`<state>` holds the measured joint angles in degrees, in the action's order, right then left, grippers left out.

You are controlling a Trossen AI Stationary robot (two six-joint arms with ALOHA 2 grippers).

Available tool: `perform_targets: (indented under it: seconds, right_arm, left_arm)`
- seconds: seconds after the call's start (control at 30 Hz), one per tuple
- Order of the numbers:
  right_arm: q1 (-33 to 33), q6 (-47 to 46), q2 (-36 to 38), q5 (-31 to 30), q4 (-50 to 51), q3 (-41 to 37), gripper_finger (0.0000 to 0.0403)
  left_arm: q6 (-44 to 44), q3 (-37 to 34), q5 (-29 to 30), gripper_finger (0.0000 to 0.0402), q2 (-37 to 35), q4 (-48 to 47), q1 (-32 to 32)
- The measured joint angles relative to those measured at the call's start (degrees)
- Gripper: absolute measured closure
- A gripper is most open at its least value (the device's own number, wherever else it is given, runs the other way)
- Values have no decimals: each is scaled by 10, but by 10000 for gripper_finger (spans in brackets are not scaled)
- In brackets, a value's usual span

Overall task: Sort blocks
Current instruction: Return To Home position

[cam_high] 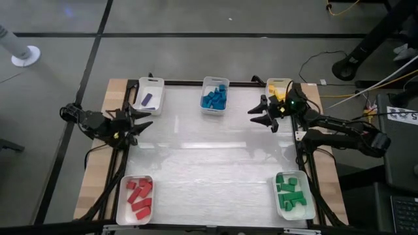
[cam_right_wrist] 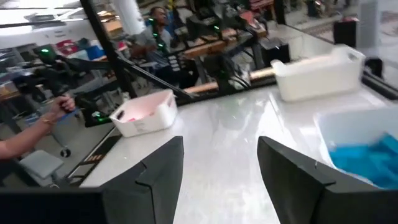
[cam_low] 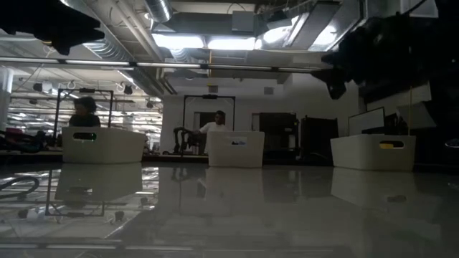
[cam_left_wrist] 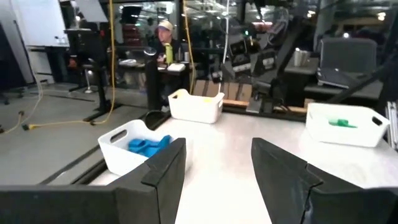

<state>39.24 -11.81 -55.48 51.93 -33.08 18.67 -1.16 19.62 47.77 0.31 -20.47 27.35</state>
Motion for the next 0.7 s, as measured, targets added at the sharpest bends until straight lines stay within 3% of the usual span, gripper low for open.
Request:
perform_targets:
  seconds: [0.3,0.53,0.7]
  right_arm:
    - [45,0,28,2,-6,-73,198]
    - [44,-9,103,4,-36,-117,198]
    - [57,-27,176,67,-39,-119,198]
  left_arm:
    - [-19,-13,6,229,0,9,-20]
    - [-52,-57,11,229,0,30,-44]
    - [-90,-70,12,229,0,32,-56]
